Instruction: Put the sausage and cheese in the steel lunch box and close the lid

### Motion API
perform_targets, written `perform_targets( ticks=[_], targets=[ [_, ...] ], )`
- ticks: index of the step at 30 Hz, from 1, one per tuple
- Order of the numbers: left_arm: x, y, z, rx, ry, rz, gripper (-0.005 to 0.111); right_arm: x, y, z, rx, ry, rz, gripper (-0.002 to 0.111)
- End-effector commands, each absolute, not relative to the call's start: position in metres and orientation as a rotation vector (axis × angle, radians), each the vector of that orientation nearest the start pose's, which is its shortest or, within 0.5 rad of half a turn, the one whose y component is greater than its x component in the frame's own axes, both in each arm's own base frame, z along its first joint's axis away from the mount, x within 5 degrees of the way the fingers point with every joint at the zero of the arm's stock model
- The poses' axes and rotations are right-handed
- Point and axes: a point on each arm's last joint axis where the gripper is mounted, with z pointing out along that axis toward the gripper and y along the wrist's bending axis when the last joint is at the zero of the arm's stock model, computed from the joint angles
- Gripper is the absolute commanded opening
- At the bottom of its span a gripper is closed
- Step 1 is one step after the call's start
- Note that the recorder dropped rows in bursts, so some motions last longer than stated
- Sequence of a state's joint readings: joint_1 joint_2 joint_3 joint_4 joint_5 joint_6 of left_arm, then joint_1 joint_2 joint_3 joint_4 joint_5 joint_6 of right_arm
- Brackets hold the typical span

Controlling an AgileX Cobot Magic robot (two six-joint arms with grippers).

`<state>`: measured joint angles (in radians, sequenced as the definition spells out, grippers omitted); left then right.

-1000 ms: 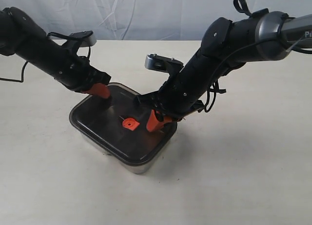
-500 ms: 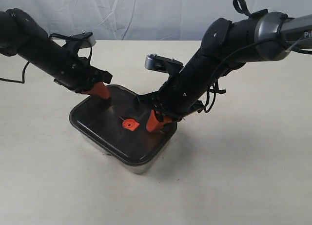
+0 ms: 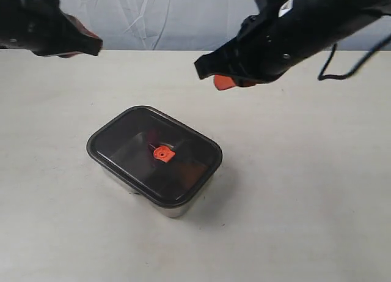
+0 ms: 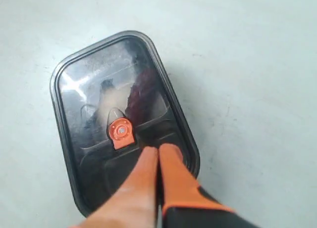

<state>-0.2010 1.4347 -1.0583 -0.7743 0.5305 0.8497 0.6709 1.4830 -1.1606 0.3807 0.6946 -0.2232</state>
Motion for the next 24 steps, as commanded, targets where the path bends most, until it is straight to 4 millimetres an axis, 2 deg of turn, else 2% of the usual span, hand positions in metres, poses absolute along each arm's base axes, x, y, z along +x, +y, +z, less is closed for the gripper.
perform_targets(
  ticks=[1,6,10,14,19,21,24],
  targets=[
    [0.235,-0.077,0.333,0.497,2.009,-0.398,0.0,0.194,0.179,0.302,-0.823,2.363,0.59,-0.001],
    [0.161,-0.062,0.343,0.435,1.874,-0.413,0.0,0.146,0.139,0.282,-0.688,2.279,0.658,-0.001],
    [0.119,-0.055,0.341,0.461,1.793,-0.421,0.0,0.119,0.118,0.263,-0.603,2.27,0.704,-0.001],
    [0.082,-0.053,0.348,0.521,1.715,-0.452,0.0,0.098,0.106,0.253,-0.637,2.316,0.732,-0.001],
    [0.063,-0.049,0.355,0.523,1.632,-0.44,0.0,0.09,0.1,0.263,-0.644,2.233,0.749,-0.001],
    [0.061,-0.048,0.356,0.52,1.62,-0.435,0.0,0.087,0.088,0.272,-0.568,2.164,0.738,-0.001],
    [0.061,-0.048,0.356,0.52,1.62,-0.434,0.0,0.088,0.05,0.285,-0.259,1.993,0.546,-0.001]
  ],
)
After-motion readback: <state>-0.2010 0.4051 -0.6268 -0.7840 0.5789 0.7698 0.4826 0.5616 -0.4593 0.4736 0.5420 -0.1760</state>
